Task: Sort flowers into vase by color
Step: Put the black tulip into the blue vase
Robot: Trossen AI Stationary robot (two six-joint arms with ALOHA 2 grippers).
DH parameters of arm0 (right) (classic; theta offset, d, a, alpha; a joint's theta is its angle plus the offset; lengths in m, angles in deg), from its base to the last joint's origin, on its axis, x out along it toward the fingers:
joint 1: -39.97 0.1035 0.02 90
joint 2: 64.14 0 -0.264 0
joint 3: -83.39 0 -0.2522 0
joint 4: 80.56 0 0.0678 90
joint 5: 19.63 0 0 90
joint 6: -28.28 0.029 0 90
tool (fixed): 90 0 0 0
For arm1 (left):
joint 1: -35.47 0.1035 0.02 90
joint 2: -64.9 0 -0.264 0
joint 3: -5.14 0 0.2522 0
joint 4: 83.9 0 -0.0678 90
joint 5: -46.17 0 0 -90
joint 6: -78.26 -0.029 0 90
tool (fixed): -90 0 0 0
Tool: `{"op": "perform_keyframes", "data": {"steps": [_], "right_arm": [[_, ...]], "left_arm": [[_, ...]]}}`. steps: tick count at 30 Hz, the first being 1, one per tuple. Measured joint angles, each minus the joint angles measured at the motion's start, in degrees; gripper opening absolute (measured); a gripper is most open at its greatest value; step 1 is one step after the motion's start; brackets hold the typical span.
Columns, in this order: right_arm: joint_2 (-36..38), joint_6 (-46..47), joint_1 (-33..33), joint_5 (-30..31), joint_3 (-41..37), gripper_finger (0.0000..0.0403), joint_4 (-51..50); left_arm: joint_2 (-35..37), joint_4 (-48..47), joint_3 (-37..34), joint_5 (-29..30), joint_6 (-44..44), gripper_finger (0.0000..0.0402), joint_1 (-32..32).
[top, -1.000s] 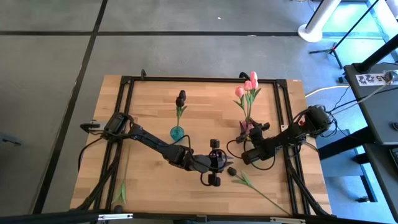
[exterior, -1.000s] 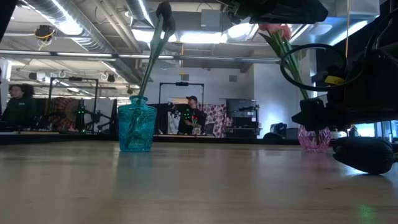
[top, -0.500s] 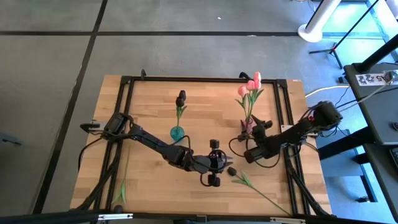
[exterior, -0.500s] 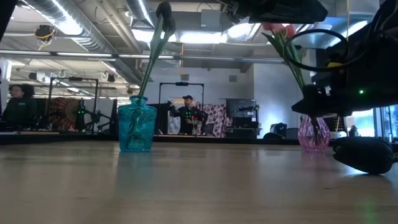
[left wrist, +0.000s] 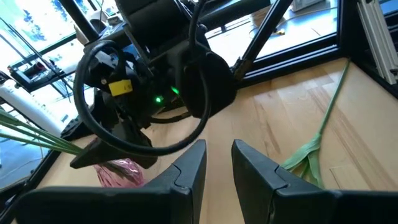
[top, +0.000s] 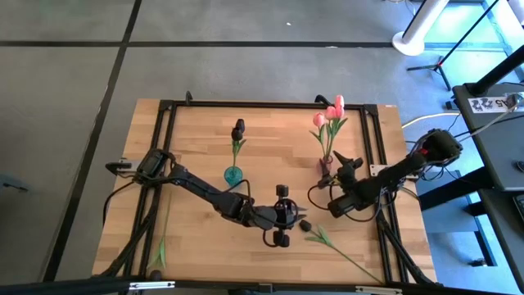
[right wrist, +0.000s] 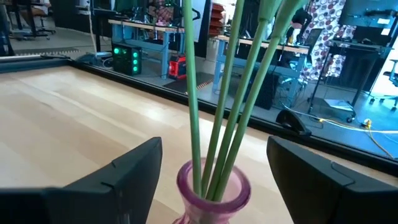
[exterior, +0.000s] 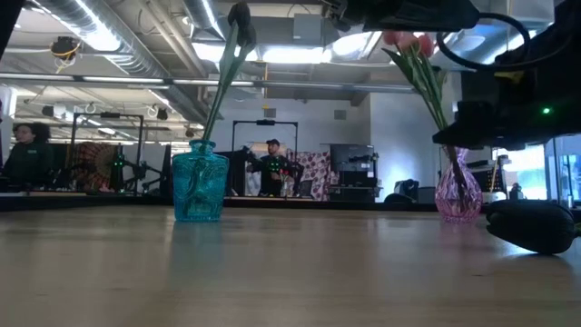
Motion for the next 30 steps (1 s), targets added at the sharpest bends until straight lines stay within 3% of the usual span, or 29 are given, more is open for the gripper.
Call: {"op": "perform_keyframes", "data": {"steps": [10, 22, 25, 30], "right_arm": [[6.91, -6.32, 0.71, 0.47, 0.07, 0.0292, -1.18], [14.96, -18.11, 14.37, 1.66, 7.78, 0.0292, -2.57], [14.96, -21.33, 19.28, -3.41, 11.60, 0.0292, -2.45], [13.79, -23.45, 23.85, -19.91, 16.04, 0.0292, -1.13]], "left_arm": [[0.00, 0.00, 0.00, 0.03, -0.29, 0.0074, -0.34], [0.00, 0.02, 0.00, 3.52, -1.53, 0.0074, -2.78], [0.00, 0.02, 0.00, 3.52, -1.49, 0.0074, -3.64], [0.00, 0.22, 0.00, 3.54, -1.50, 0.0074, -5.58]]}}
